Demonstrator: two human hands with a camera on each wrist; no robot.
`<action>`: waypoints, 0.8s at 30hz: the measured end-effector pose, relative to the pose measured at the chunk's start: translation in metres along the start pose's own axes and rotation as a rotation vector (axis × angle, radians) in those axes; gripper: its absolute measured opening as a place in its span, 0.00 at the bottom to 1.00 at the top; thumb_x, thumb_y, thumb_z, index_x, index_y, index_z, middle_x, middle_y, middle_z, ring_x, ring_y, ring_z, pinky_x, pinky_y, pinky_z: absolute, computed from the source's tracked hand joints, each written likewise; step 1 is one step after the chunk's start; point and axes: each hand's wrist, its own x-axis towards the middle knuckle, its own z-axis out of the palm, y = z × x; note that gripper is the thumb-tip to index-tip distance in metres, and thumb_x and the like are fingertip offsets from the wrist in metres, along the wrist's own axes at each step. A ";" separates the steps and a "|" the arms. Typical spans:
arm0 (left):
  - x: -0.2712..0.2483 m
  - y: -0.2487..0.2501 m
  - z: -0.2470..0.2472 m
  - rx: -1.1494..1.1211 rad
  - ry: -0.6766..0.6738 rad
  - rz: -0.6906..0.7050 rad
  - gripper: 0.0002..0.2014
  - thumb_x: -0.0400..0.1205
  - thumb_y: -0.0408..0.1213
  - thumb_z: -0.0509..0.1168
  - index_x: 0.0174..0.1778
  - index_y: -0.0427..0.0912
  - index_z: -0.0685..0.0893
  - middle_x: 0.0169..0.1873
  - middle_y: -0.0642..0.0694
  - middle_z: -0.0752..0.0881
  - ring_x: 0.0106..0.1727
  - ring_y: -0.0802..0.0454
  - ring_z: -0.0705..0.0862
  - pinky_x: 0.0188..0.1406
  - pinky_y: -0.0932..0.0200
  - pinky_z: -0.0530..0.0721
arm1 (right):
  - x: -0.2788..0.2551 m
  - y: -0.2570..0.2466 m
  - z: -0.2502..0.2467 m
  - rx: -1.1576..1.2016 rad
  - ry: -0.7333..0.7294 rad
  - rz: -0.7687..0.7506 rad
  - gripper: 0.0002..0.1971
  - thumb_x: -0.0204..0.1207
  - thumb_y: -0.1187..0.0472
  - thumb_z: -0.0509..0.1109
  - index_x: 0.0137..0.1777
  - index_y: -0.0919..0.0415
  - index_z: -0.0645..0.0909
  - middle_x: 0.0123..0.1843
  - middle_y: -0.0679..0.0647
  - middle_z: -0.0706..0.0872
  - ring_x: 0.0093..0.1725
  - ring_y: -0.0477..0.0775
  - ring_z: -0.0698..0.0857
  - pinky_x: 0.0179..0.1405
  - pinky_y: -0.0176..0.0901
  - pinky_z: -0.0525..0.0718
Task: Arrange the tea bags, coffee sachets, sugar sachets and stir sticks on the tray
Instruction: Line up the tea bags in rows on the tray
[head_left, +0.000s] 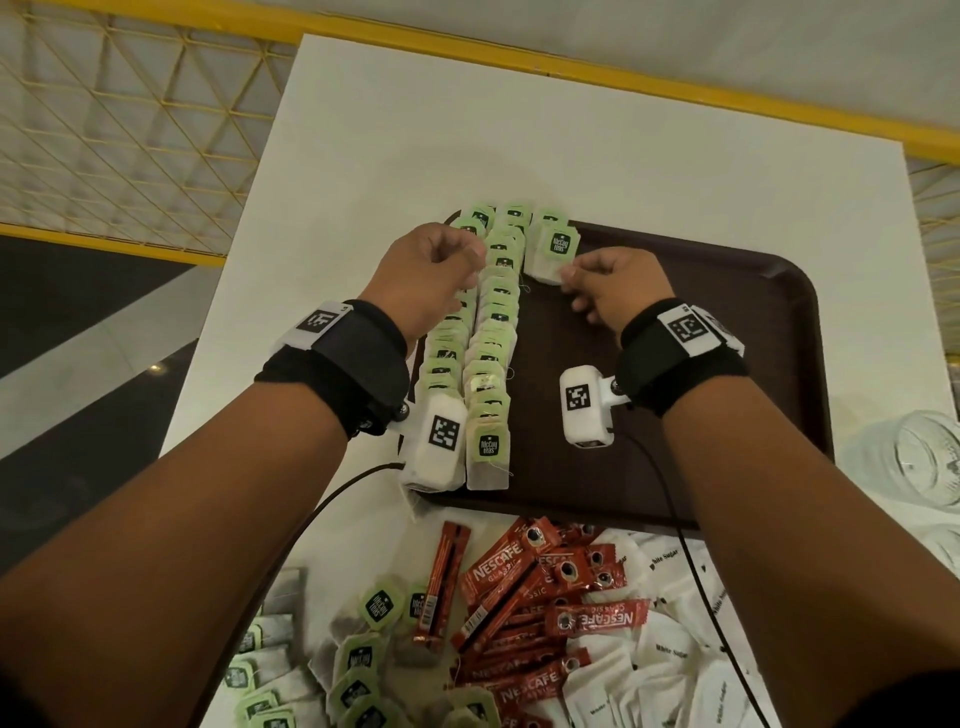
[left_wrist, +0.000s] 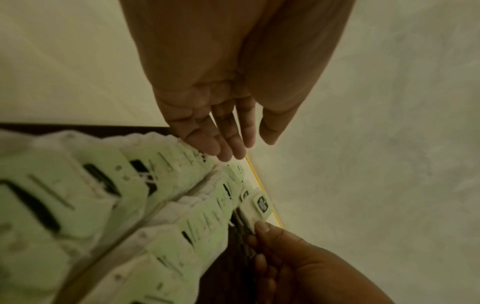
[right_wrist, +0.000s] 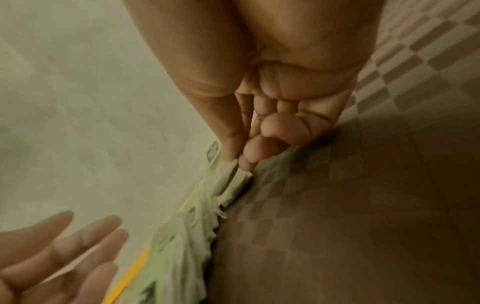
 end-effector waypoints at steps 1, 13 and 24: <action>-0.001 0.000 -0.001 -0.004 0.007 -0.005 0.05 0.85 0.41 0.64 0.54 0.46 0.83 0.54 0.47 0.89 0.44 0.60 0.85 0.38 0.63 0.82 | 0.003 0.001 0.000 -0.025 -0.001 0.016 0.09 0.80 0.59 0.72 0.57 0.62 0.85 0.40 0.50 0.88 0.28 0.44 0.79 0.24 0.33 0.78; -0.029 0.004 -0.023 -0.003 0.042 -0.014 0.04 0.84 0.37 0.63 0.49 0.46 0.83 0.51 0.48 0.88 0.46 0.56 0.85 0.42 0.61 0.84 | -0.003 -0.013 0.004 -0.270 0.080 -0.022 0.10 0.77 0.50 0.74 0.43 0.55 0.79 0.37 0.51 0.86 0.28 0.48 0.84 0.30 0.40 0.80; -0.118 -0.015 -0.065 0.375 -0.172 0.003 0.08 0.85 0.43 0.65 0.53 0.44 0.85 0.47 0.52 0.89 0.41 0.62 0.88 0.37 0.65 0.83 | -0.149 -0.040 0.019 -0.427 -0.335 -0.261 0.12 0.77 0.49 0.73 0.49 0.58 0.84 0.42 0.52 0.87 0.34 0.46 0.84 0.34 0.36 0.80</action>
